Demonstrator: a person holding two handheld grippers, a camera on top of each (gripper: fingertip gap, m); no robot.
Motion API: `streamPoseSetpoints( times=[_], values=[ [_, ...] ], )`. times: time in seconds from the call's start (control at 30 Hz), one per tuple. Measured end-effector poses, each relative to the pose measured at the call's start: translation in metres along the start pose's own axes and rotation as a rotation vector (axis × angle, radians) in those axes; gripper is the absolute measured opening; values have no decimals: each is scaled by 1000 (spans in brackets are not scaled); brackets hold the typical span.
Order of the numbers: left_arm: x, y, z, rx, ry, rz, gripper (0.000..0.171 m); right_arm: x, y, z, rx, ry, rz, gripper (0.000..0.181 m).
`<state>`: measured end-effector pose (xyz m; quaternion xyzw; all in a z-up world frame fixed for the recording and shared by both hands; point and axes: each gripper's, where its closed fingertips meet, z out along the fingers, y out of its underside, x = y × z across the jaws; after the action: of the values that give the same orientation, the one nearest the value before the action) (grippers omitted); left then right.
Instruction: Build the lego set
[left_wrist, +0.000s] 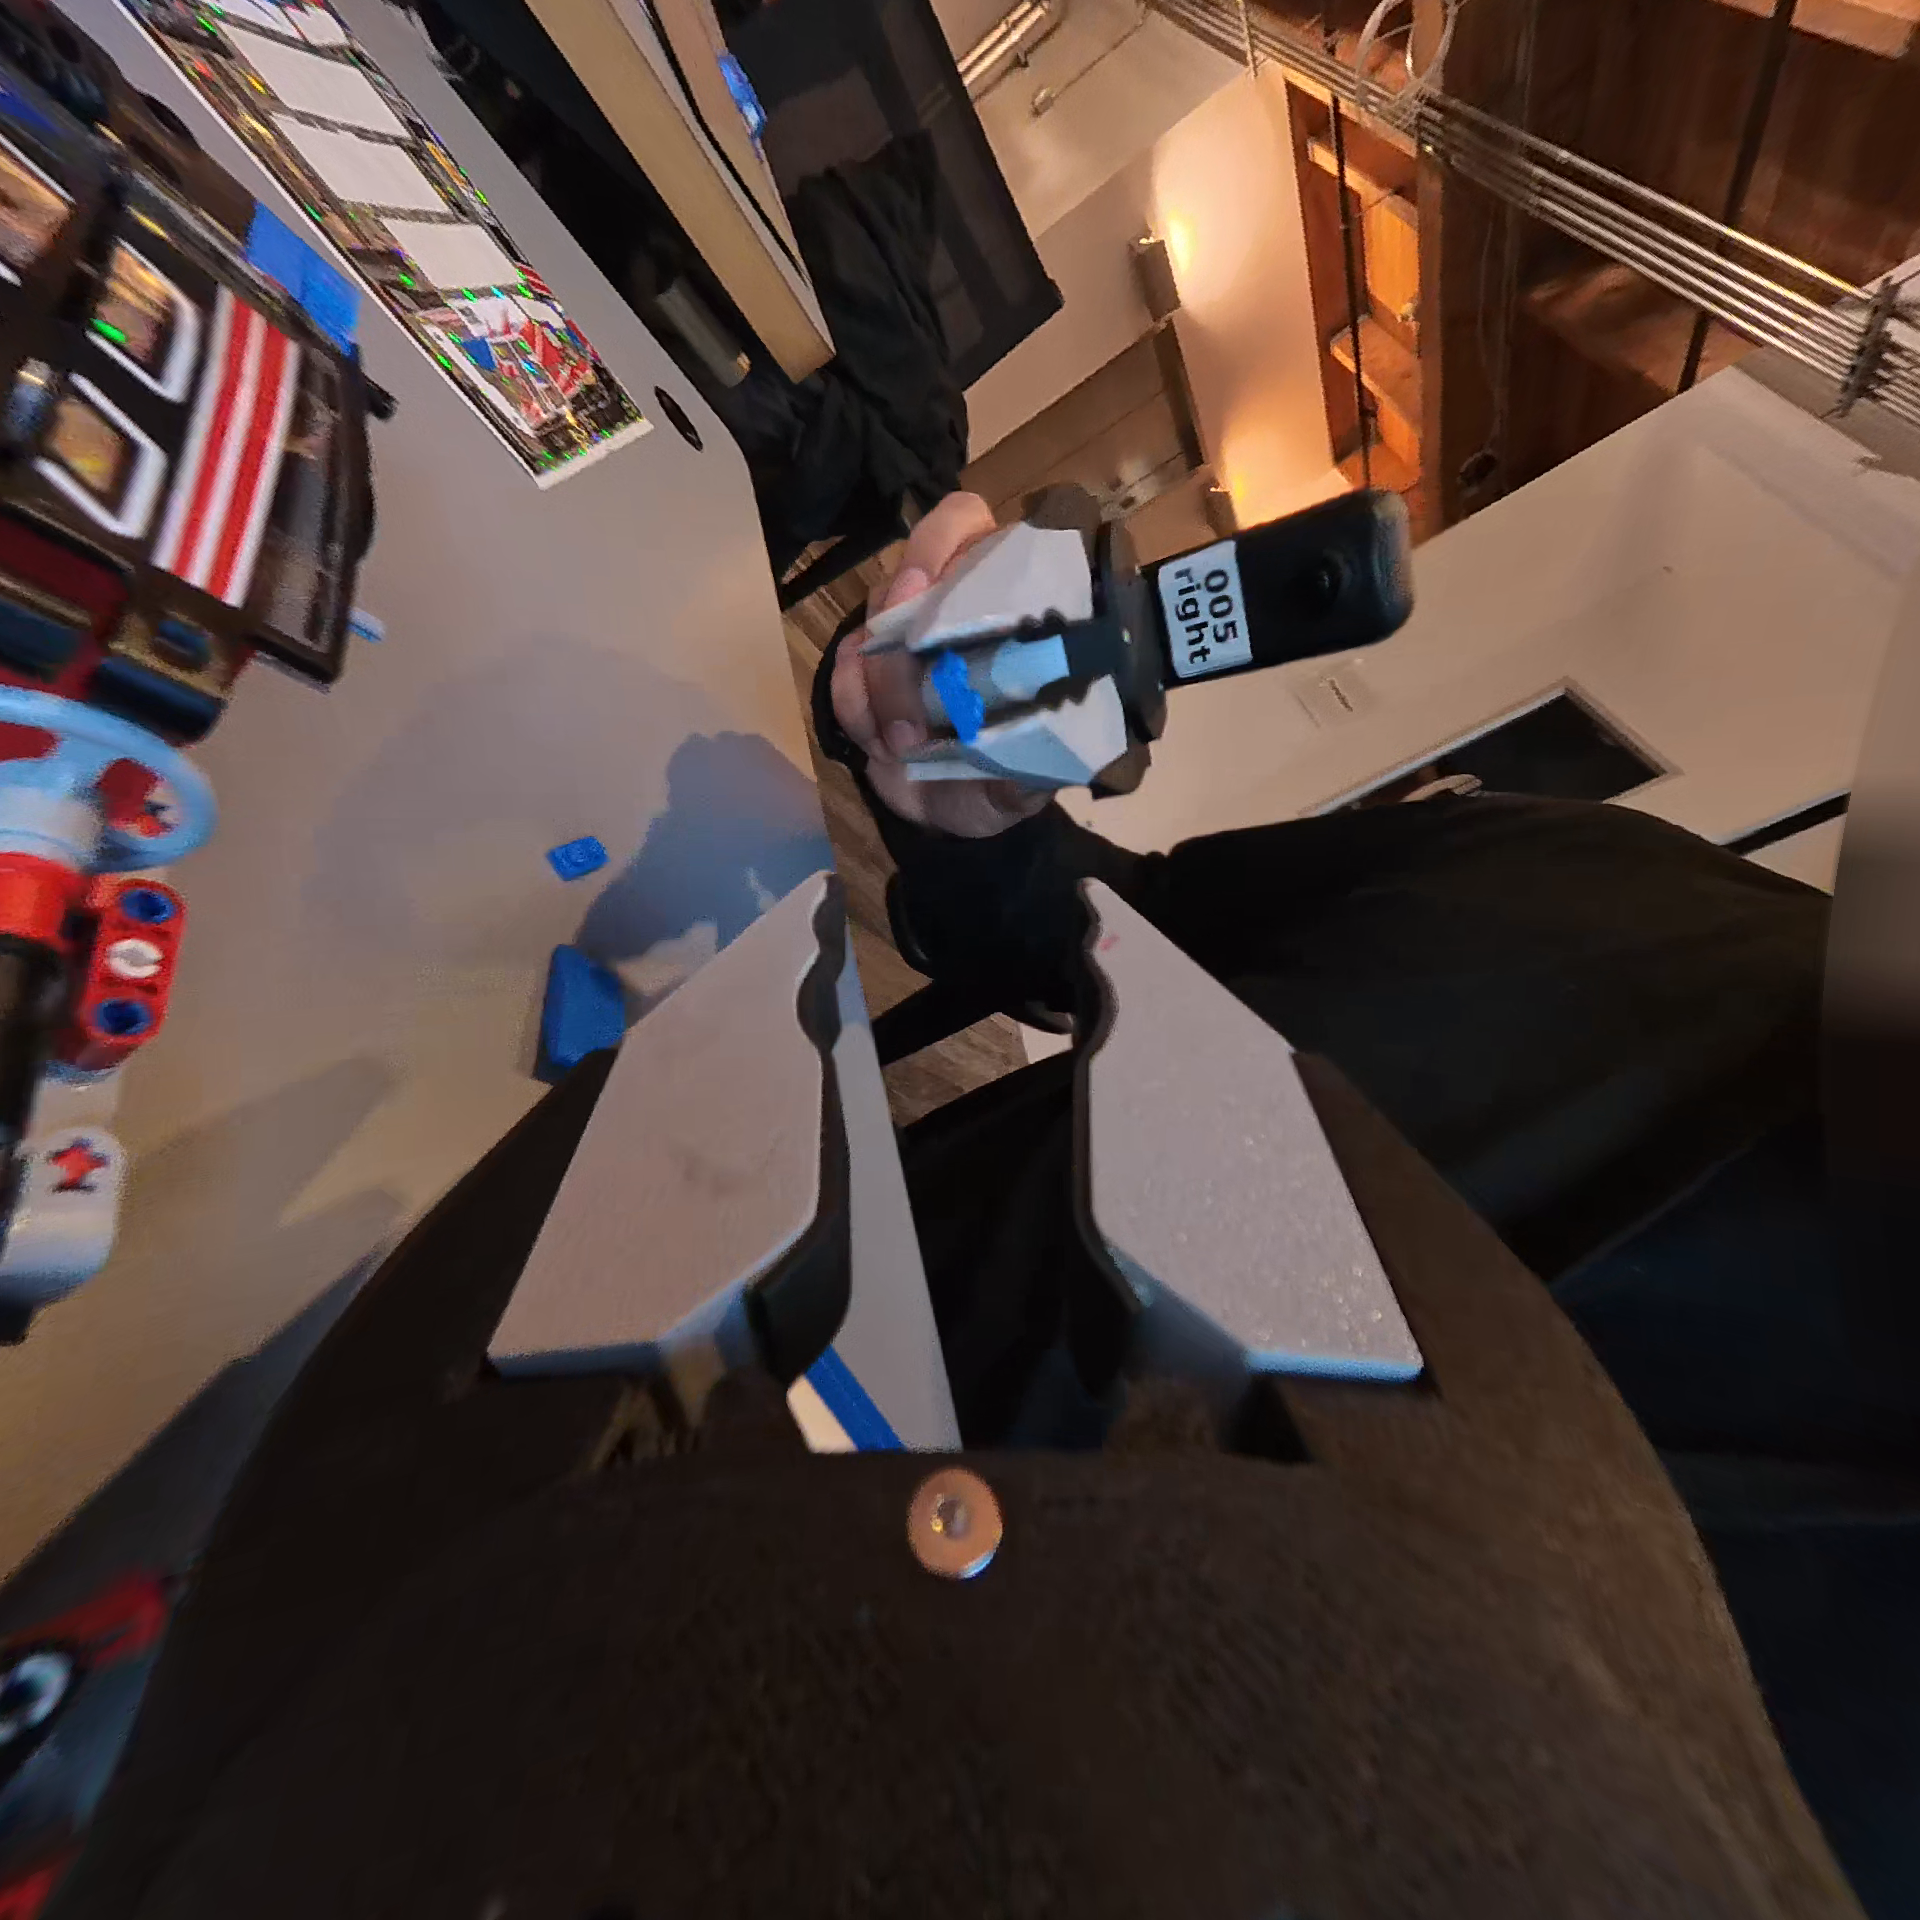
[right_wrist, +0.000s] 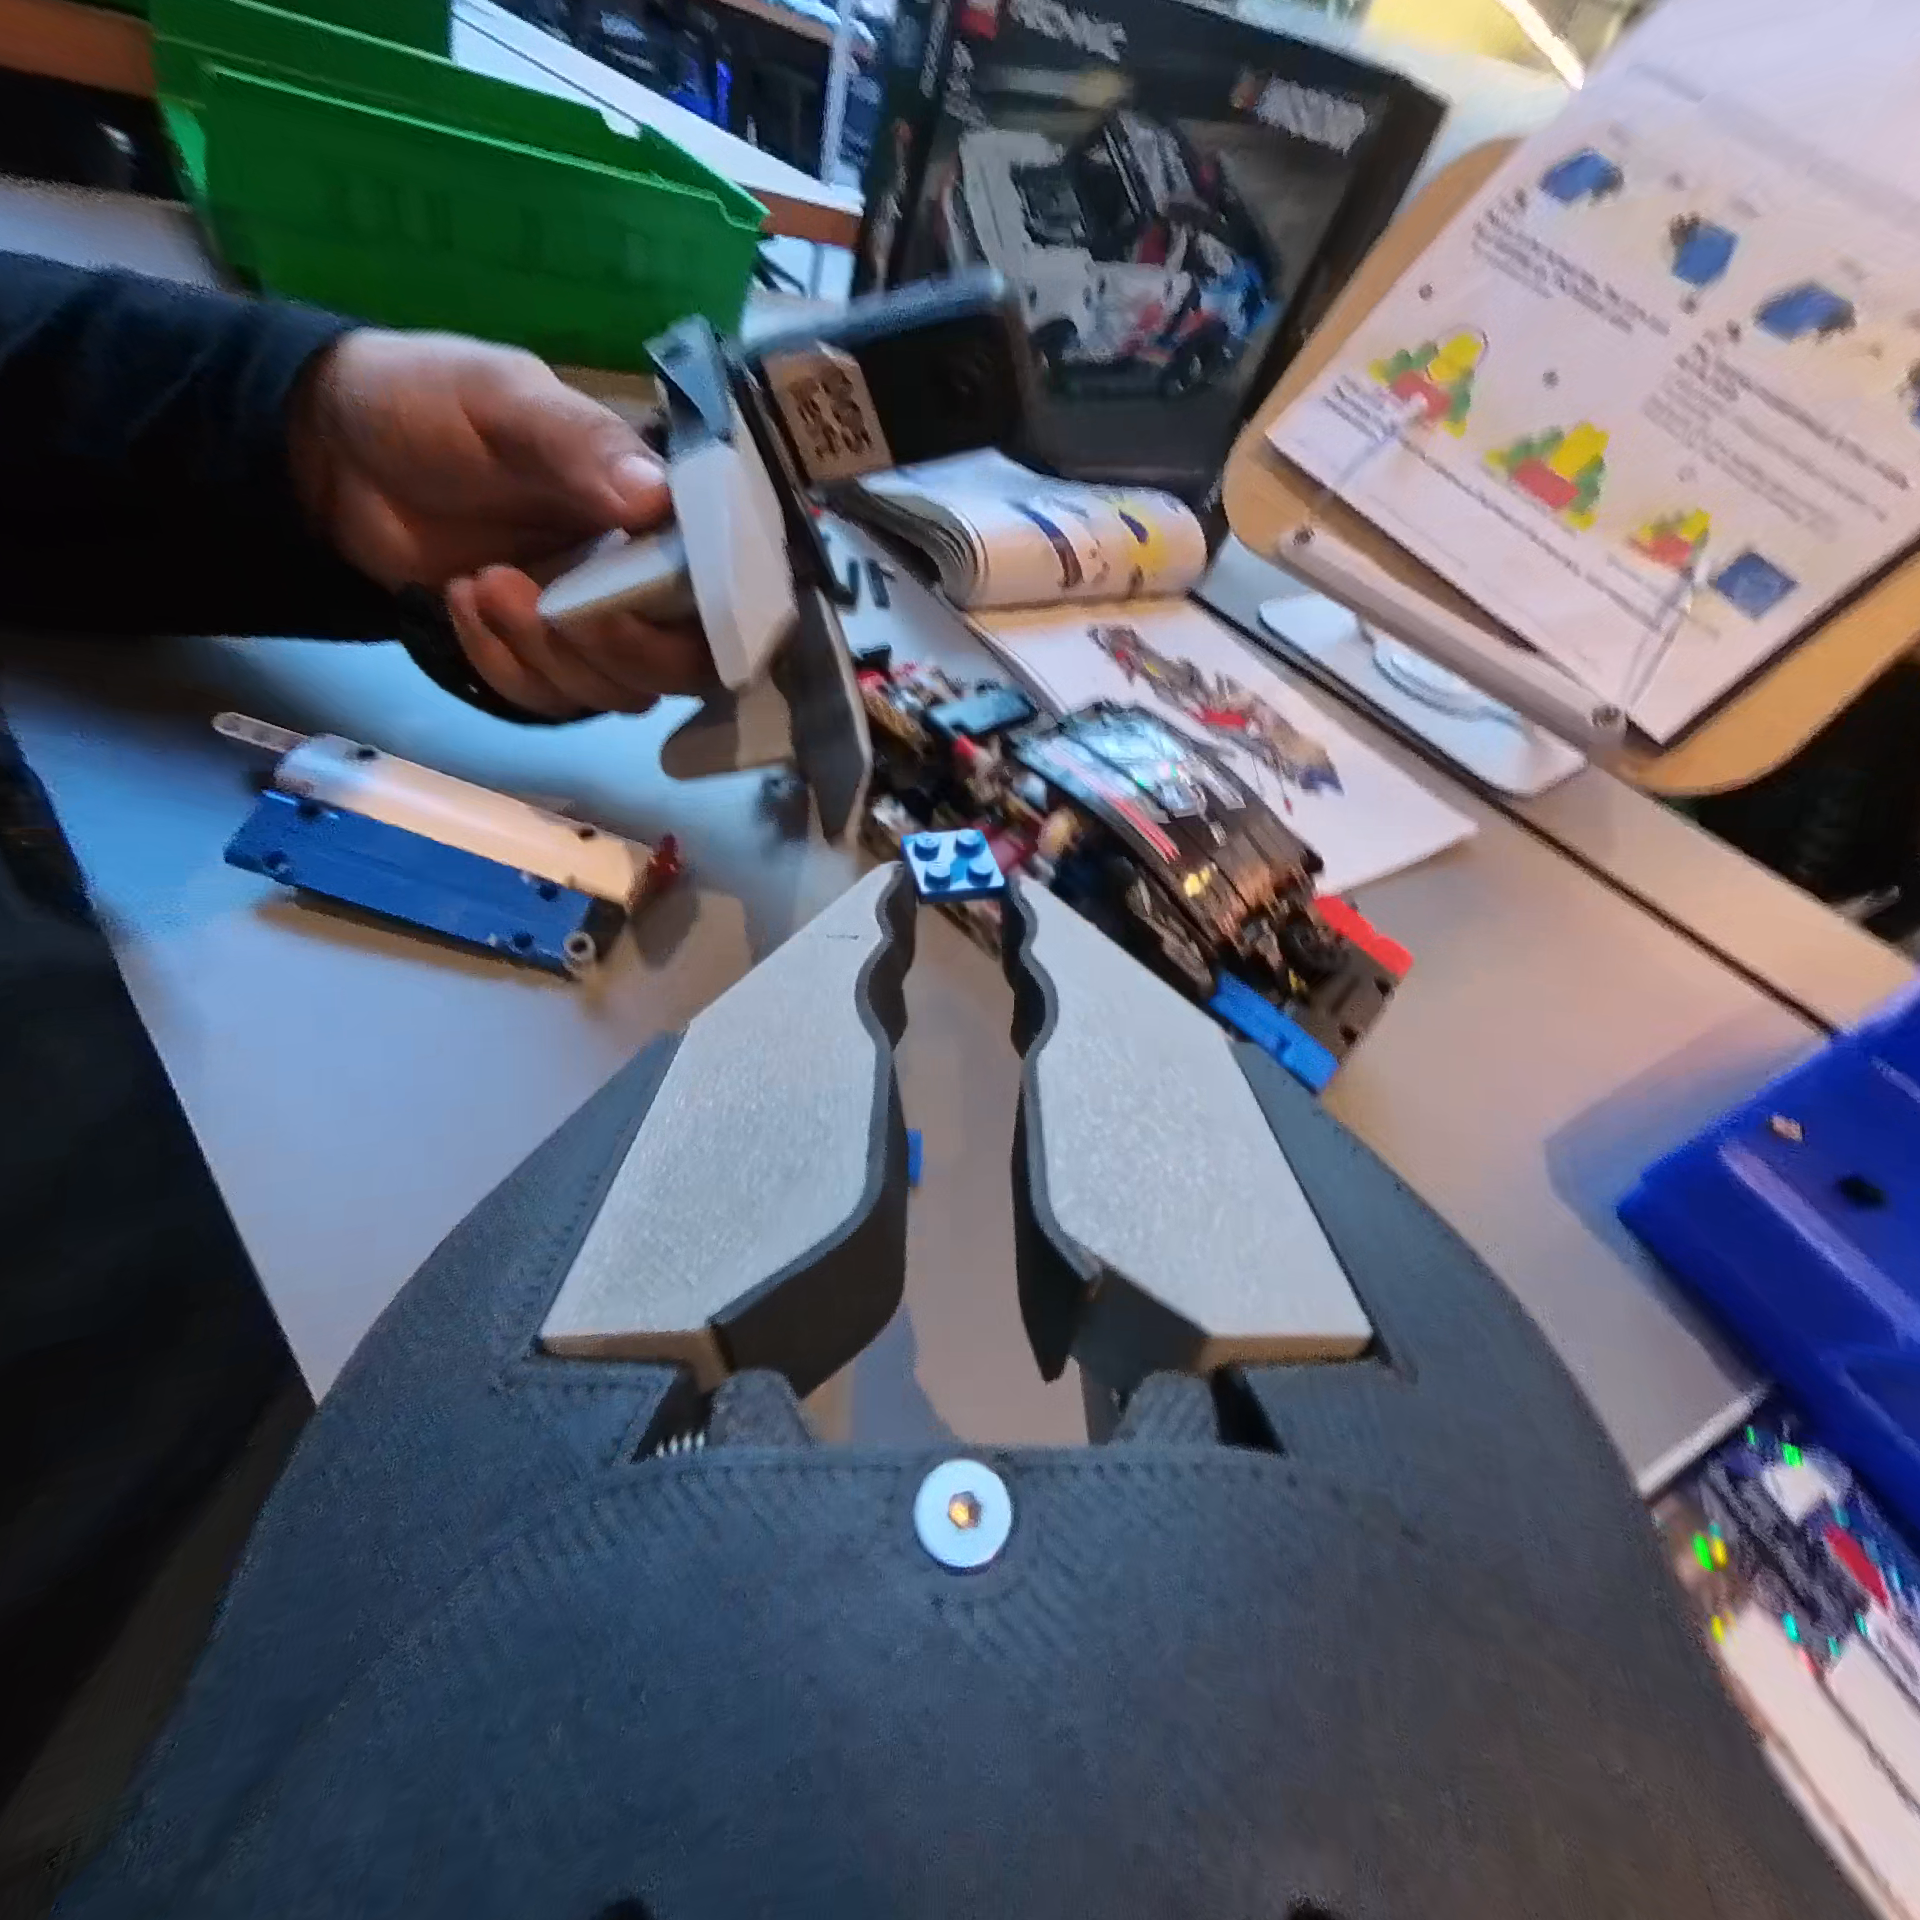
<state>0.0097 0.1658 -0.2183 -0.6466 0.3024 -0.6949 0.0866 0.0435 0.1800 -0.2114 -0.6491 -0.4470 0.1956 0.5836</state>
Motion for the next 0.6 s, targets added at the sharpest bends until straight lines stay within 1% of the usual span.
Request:
streamPoseSetpoints(
  times=[0.1, 0.17, 0.23, 0.3, 0.47, 0.6],
  values=[
    [-8, -2, -6, -3, -76, 42, 41, 13, 29, -11, -114, 13, 89, 14],
    [-14, -1, -8, -24, -132, 76, 40, 13, 52, -17, -205, -8, 169, 14],
    [-18, 0, -8, -35, -157, 85, 39, 4, 69, -20, -272, -61, 241, 14],
    [-18, 2, -5, -41, -151, 79, 39, -9, 79, -18, -320, -110, 282, 14],
    [-22, 5, -2, -60, -172, 90, 37, -31, 100, -6, -474, -166, 227, 14],
    [-21, 7, -1, -71, -170, 90, 36, -35, 100, 0, -497, -162, 173, 14]
  ],
)
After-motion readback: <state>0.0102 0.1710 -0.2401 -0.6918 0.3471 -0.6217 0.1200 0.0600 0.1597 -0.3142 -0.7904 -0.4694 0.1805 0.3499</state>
